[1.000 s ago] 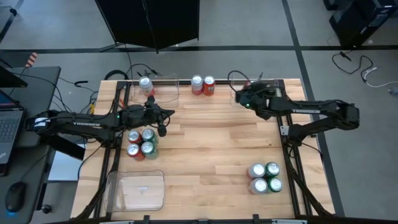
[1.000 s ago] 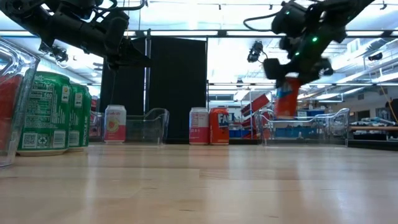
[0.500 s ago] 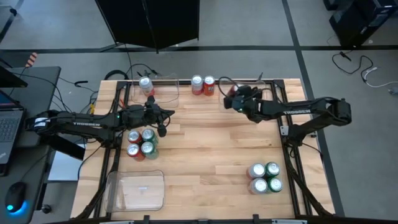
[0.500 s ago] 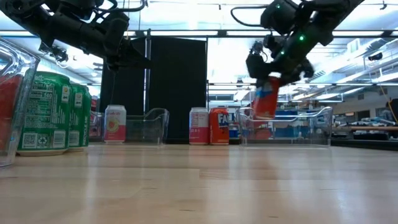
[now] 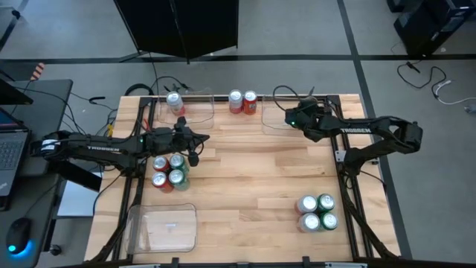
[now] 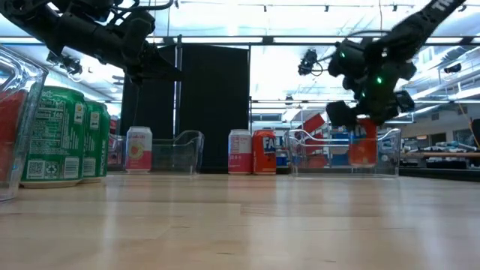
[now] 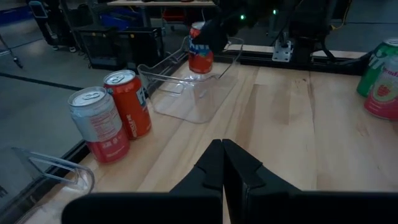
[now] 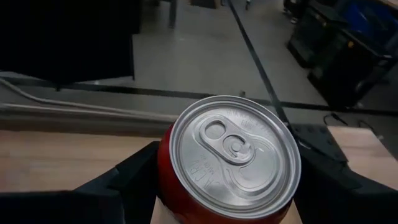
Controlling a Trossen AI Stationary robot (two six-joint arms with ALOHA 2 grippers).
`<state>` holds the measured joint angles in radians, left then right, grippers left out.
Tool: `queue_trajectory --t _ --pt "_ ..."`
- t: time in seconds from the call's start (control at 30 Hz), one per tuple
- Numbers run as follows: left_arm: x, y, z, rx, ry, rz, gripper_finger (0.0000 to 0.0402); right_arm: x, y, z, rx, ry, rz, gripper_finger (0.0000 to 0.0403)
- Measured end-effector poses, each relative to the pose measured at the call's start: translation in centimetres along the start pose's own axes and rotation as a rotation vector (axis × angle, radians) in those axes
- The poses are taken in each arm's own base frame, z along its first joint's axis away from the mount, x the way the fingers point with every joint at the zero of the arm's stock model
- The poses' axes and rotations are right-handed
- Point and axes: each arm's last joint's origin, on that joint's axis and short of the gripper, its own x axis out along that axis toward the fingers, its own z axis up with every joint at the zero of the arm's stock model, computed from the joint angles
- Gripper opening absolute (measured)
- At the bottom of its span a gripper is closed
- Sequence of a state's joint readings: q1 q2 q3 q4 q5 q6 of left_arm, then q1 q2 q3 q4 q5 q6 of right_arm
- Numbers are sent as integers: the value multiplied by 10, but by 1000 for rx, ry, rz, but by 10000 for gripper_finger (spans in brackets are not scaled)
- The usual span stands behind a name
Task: Sort soda cans
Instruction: Put the red soda can into the top right transparent bin
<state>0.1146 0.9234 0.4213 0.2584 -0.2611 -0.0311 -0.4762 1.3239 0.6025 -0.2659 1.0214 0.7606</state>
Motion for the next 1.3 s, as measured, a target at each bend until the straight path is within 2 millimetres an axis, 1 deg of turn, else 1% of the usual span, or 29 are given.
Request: queue_trajectory --t 0.13,0.23,0.37,0.5,0.57,0.73,0.83,0.93,1.1,1.2,1.3 --pt "0 0 0 -1 -3 0 1 11 -7 -14 63 -7 6 285" --pt "0 0 1 -4 -6 0 1 15 -11 -20 102 -30 5 285" --pt "0 0 1 -5 -6 0 1 19 -15 -22 89 -37 -14 285" --pt "0 0 1 -5 -6 0 1 20 -14 -19 72 -33 -13 285" --pt "0 0 0 -5 -5 0 1 21 -12 -16 64 -29 -2 298" --pt "0 0 0 -5 -4 0 1 21 -8 -5 53 -38 9 363" --pt "0 0 0 -5 -4 1 1 21 -7 -1 50 -41 8 378" --pt "0 0 0 -6 0 1 1 19 -4 7 26 -55 13 377" --pt "0 0 0 -6 3 1 1 16 2 23 -23 -63 14 357" --pt "0 0 0 -6 3 0 1 10 7 35 -62 -69 26 345" --pt "0 0 -1 -5 7 1 1 1 15 48 -90 -62 82 329"
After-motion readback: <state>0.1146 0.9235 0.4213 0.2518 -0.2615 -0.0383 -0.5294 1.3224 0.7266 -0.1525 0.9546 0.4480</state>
